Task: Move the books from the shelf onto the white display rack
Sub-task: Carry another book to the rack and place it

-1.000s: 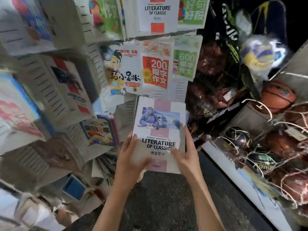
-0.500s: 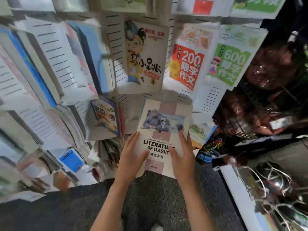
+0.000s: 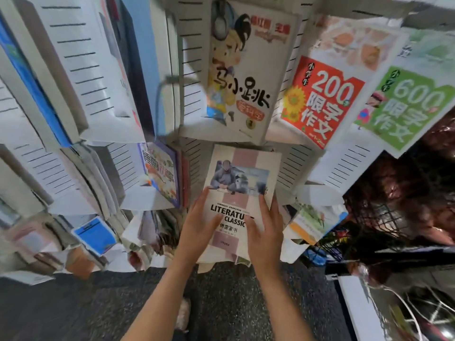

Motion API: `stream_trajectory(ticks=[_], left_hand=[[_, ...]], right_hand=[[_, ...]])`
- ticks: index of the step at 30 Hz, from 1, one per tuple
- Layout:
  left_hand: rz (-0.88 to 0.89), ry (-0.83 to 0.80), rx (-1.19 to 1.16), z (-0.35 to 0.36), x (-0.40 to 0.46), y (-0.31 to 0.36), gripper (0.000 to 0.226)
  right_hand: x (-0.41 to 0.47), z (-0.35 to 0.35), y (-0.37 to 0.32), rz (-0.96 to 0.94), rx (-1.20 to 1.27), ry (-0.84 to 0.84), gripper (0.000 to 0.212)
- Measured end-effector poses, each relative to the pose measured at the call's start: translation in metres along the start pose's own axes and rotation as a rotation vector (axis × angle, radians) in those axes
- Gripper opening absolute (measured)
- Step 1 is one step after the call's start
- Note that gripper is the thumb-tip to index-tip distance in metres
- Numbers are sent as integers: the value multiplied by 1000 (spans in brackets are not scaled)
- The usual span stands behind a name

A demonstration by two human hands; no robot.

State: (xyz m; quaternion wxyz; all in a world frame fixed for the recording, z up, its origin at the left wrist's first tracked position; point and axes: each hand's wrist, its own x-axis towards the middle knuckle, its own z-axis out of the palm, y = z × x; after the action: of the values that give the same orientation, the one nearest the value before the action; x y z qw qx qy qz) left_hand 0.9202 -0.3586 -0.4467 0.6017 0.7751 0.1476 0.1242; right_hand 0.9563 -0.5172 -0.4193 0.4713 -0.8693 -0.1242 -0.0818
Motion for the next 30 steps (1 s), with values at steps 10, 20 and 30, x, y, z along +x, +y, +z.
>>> stream_trajectory(ticks=[10, 20, 30], left_hand=[[59, -31, 119, 9, 63, -47, 86], [144, -78, 113, 21, 106, -88, 102], [18, 80, 218, 31, 79, -73, 66]], right_hand=[[26, 62, 39, -137, -78, 174, 55], [43, 88, 56, -125, -166, 179, 70], [47, 89, 65, -178, -244, 165, 57]])
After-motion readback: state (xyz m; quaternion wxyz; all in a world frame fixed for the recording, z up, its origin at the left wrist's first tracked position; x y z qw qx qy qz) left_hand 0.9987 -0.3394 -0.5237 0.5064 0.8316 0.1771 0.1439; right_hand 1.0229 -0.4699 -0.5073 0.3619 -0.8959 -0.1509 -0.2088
